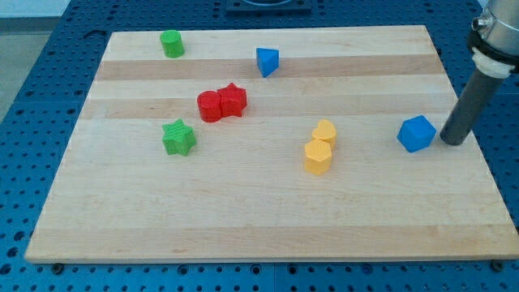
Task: Move your arm to blue cube
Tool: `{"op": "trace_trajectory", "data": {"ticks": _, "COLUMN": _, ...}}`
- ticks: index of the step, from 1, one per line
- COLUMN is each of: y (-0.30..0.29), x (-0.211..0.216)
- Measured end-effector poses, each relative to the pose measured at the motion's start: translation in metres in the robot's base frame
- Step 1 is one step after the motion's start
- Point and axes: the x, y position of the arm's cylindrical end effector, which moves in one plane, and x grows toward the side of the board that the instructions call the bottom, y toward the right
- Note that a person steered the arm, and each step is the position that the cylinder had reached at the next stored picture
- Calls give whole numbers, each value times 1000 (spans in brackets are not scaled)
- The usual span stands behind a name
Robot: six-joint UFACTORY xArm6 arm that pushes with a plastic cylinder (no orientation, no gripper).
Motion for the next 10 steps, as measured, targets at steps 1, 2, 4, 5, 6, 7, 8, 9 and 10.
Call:
{"op": "trace_trajectory", "data": {"ticks": 1, "y": 0, "x": 11}}
{"op": "trace_trajectory", "data": {"ticks": 2, "y": 0, "x": 24}}
{"op": "trace_trajectory", "data": {"ticks": 4, "y": 0, "x": 26}}
{"op": "trace_trajectory", "data": {"ticks": 5, "y": -1, "x": 29}}
{"op": "trace_trajectory", "data": {"ticks": 6, "y": -28, "x": 45}}
{"op": "trace_trajectory", "data": {"ticks": 7, "y": -41, "x": 46}}
{"op": "trace_trajectory", "data": {"ticks": 8, "y": -42, "x": 46}}
{"op": "trace_trajectory", "data": {"ticks": 9, "y": -52, "x": 45}}
{"op": "trace_trajectory", "data": {"ticks": 10, "y": -58, "x": 44}}
